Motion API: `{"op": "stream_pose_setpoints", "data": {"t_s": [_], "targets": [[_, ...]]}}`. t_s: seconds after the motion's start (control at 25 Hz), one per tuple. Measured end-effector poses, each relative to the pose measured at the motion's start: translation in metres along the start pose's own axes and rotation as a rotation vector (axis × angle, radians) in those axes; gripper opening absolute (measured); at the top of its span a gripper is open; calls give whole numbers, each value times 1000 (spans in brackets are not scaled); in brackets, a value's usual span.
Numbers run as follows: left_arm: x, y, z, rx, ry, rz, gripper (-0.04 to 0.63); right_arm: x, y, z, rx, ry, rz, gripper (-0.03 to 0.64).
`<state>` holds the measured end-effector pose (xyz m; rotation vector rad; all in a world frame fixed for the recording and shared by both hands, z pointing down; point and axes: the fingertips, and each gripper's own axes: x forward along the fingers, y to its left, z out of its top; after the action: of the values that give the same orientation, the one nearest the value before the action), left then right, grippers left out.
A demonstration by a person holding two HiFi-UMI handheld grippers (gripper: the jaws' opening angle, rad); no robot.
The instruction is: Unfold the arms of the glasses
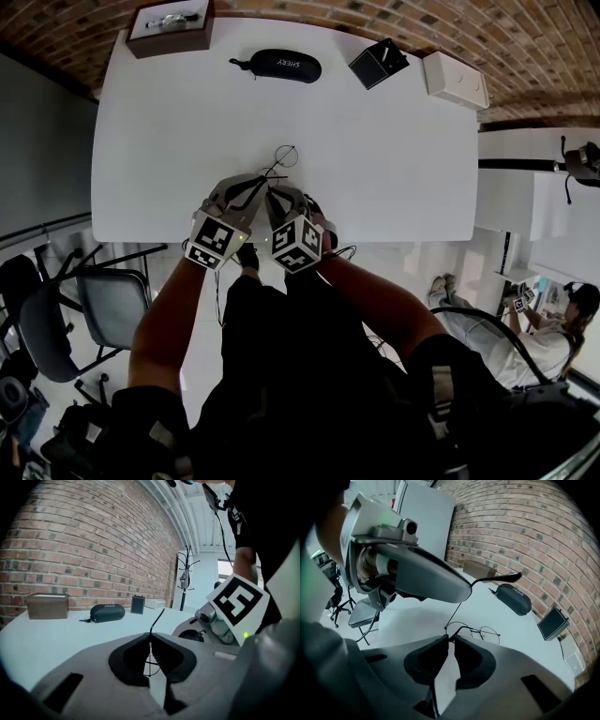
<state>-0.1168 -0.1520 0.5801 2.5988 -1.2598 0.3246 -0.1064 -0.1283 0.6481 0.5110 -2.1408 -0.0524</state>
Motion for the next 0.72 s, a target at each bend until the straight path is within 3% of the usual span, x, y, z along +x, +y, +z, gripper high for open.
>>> {"op": "stream_pose_setpoints", "data": {"t_s": [0.4, 0.72], "targets": [[-9, -3, -7, 12, 10, -50, 21, -42, -32, 21, -7, -134, -56, 25], [-10, -16, -10, 121, 57, -89, 21, -62, -56, 28, 29, -176, -70, 20]]}}
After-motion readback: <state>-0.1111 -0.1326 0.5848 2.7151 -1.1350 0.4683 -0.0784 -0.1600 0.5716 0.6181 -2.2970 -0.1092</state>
